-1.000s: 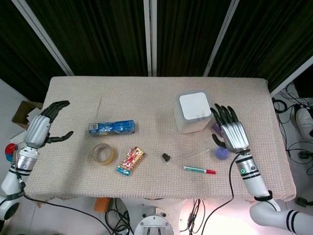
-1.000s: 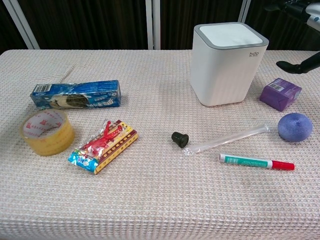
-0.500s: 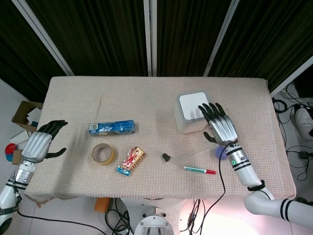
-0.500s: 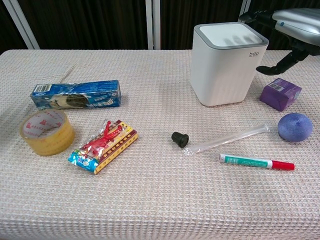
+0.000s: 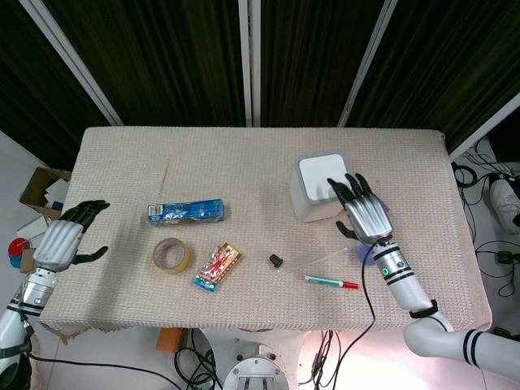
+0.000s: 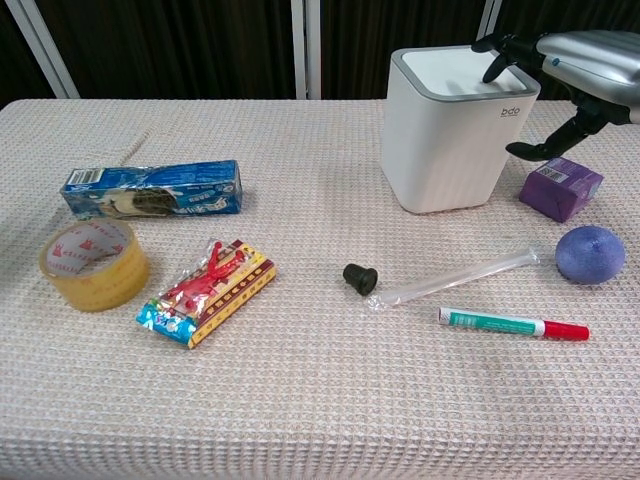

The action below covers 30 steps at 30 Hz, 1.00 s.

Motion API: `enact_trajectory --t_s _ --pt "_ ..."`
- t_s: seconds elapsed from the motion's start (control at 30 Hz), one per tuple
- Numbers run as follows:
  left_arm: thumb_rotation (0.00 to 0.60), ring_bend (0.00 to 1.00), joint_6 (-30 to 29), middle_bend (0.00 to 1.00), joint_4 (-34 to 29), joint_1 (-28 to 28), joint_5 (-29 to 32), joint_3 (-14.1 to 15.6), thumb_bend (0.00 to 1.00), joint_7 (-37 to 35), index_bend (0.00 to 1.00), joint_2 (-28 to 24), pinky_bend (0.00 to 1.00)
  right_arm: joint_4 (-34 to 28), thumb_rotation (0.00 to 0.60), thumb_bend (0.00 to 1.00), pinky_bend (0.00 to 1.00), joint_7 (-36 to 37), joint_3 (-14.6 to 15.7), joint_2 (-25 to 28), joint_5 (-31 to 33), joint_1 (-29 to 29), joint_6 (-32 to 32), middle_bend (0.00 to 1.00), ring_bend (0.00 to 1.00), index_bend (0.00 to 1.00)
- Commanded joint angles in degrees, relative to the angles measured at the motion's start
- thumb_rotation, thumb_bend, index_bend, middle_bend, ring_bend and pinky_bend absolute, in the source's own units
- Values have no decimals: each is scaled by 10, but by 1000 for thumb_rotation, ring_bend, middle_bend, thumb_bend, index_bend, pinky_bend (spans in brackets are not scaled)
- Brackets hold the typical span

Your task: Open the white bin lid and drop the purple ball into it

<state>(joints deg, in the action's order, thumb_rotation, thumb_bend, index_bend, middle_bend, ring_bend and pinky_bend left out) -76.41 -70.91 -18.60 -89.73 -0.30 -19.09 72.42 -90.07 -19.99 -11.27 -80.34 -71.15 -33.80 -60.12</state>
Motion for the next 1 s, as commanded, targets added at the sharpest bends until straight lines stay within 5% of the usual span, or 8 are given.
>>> enact_trajectory --t_s 0.03,0.3,0.53,0.63,0.77,1.0 --pt "597 106 0 129 0 0 0 1 225 0 142 1 226 3 600 231 0 0 4 -1 4 -1 3 353 0 0" --pt "597 106 -2 129 0 3 1 0 225 -1 142 -2 226 2 600 231 0 21 -10 -4 -16 10 -55 328 0 0" --pt "598 106 -1 129 -1 3 2 -1 225 0 142 -2 226 -9 600 230 0 64 -22 4 -74 31 -138 9 0 0" --pt "597 106 -2 129 -1 5 1 0 225 1 142 -1 226 -19 600 230 0 93 -14 18 -101 49 -168 0 0 0" --pt "599 106 -5 129 0 8 1 1 225 0 142 -2 226 -41 600 230 0 110 25 60 -128 77 -173 0 0 0" --pt "598 106 -12 129 -1 13 0 2 224 -3 142 -5 226 -112 600 256 0 72 129 195 -120 90 -36 0 0 0"
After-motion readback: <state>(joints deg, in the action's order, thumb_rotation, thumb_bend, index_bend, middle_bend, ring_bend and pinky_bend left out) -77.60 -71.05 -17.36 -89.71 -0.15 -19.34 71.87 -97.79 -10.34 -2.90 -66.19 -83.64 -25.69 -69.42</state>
